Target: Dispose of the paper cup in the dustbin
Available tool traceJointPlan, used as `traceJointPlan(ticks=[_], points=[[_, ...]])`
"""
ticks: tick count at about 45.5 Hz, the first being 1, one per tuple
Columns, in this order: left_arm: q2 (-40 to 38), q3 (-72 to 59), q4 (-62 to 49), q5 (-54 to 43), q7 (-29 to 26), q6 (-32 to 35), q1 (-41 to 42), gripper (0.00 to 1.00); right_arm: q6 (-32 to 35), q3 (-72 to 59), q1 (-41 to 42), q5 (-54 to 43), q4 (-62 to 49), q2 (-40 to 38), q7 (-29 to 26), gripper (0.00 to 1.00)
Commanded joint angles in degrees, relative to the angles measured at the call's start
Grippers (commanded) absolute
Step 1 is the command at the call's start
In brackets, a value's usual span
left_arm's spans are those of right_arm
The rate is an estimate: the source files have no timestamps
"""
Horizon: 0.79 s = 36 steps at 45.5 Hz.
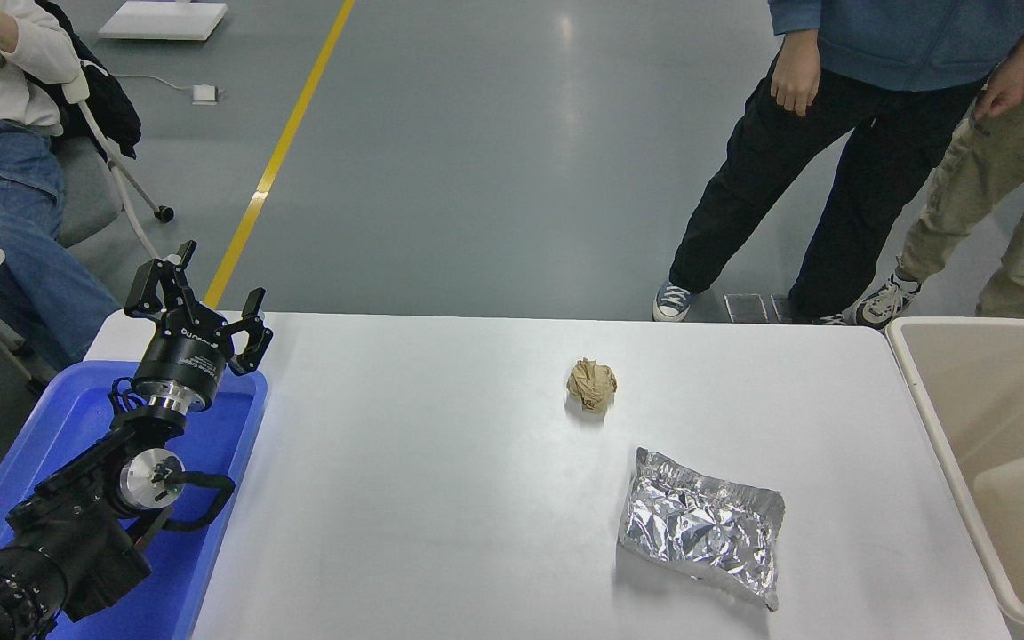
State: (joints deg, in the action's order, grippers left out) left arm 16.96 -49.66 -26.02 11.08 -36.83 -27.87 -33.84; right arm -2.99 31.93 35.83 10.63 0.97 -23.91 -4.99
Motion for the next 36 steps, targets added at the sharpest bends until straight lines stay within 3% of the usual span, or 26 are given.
traceJointPlan(ticks=[1, 10, 36], points=[[0.00, 0.00, 0.00, 0.00, 0.00, -0.08, 0.00, 1.00, 0.18, -0.11, 0.03, 0.01, 0.00, -0.35, -0.10, 1.00], [0.00, 0.00, 0.00, 0.00, 0.00, -0.08, 0.00, 1.00, 1.14, -0.55, 1.95, -0.17, 0.43, -1.58, -0.37, 1.00], [0.00, 0.00, 0.00, 0.00, 0.00, 0.01, 0.00, 1.00, 19.95, -3.36, 21.03, -0.96, 0.88, -3.42, -0.19, 1.00]])
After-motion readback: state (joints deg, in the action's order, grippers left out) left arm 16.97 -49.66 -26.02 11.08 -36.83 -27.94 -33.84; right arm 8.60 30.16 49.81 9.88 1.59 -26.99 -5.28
